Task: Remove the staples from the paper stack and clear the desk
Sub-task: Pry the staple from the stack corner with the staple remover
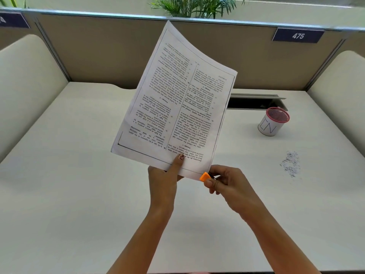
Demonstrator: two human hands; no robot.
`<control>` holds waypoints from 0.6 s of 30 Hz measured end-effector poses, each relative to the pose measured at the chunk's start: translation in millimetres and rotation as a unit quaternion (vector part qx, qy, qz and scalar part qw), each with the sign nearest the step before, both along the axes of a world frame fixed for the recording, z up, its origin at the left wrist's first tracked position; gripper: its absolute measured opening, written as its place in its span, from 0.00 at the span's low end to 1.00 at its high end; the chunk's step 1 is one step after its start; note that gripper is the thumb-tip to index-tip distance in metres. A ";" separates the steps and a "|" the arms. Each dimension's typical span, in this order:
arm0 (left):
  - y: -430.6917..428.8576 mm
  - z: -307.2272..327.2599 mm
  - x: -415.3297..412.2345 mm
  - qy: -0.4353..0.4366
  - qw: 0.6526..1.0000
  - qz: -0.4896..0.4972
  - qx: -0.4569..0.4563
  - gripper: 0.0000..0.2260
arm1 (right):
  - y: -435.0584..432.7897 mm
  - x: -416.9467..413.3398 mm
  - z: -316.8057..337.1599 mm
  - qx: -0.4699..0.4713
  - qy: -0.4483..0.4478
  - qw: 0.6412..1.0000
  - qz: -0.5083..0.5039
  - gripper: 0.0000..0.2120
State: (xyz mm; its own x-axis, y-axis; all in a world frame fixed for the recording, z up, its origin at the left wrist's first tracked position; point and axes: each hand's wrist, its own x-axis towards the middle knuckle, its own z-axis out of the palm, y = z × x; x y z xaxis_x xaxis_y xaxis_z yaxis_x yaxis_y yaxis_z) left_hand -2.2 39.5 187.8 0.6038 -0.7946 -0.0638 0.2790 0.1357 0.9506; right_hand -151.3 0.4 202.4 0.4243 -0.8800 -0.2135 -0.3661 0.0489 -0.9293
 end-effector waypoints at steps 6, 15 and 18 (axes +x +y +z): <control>1.9 1.1 -2.0 0.003 1.000 0.009 0.000 0.22 | 1.3 0.8 -1.2 -0.011 0.014 1.000 -0.004 0.10; 5.2 2.7 -2.7 0.005 1.000 0.017 -0.001 0.22 | 2.9 -0.5 1.3 -0.029 0.017 0.999 0.006 0.10; 5.7 3.3 -3.1 0.009 1.000 0.017 -0.003 0.23 | 4.4 -0.4 -0.1 -0.029 0.018 0.999 0.003 0.08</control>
